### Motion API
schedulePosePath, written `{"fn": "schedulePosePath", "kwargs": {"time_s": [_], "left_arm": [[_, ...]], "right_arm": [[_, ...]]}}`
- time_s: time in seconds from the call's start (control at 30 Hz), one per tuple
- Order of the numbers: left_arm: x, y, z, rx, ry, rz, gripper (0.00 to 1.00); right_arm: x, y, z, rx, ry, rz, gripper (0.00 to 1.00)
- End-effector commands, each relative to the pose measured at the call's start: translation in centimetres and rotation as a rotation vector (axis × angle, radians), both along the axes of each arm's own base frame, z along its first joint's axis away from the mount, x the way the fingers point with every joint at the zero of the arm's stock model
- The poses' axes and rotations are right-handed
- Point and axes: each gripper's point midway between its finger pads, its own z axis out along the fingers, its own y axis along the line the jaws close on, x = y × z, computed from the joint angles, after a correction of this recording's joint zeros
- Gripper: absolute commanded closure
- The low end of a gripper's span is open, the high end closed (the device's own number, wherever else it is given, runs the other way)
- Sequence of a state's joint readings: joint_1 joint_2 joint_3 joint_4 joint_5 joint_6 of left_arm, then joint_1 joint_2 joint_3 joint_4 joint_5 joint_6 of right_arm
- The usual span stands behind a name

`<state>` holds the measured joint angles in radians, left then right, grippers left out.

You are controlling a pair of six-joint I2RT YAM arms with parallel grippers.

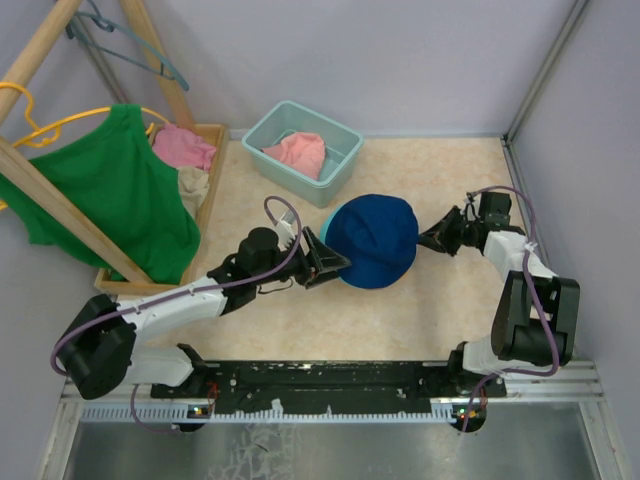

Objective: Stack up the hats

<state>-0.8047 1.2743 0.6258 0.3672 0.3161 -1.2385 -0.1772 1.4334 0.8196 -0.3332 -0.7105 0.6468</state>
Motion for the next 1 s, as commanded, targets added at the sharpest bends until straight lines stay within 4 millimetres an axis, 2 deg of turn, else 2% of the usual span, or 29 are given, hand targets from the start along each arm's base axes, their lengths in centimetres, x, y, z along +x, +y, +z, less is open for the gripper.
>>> {"fn": "schedulePosePath", "kwargs": {"time_s": [0.0, 0.27, 0.53, 0.67, 0.83, 0.97], "left_arm": [[0.6, -1.4, 2.0, -0.029, -0.062, 0.038, 0.24], [1.0, -1.3, 2.1, 0.002, -0.106, 0.112, 0.23], [-1.2, -1.7, 1.3, 0.018, -0.05, 0.111, 0.23], [-2.3, -0.8, 0.7, 0.057, 0.013, 0.152, 0.22], [-2.6, 0.0, 0.4, 0.073, 0.037, 0.21, 0.19], [-2.1, -0.5, -0.2, 0.062, 0.03, 0.221, 0.17]], "right_arm": [[1.0, -0.2, 2.6, -0.017, -0.085, 0.006, 1.0], [1.3, -0.2, 2.7, -0.018, -0.082, 0.008, 1.0], [1.6, -0.4, 2.6, -0.029, -0.071, 0.011, 1.0], [1.7, -0.4, 2.5, -0.029, -0.066, 0.01, 1.0], [1.8, -0.5, 2.5, -0.031, -0.065, 0.009, 1.0], [1.6, -0.4, 2.4, -0.029, -0.061, 0.01, 1.0]]}}
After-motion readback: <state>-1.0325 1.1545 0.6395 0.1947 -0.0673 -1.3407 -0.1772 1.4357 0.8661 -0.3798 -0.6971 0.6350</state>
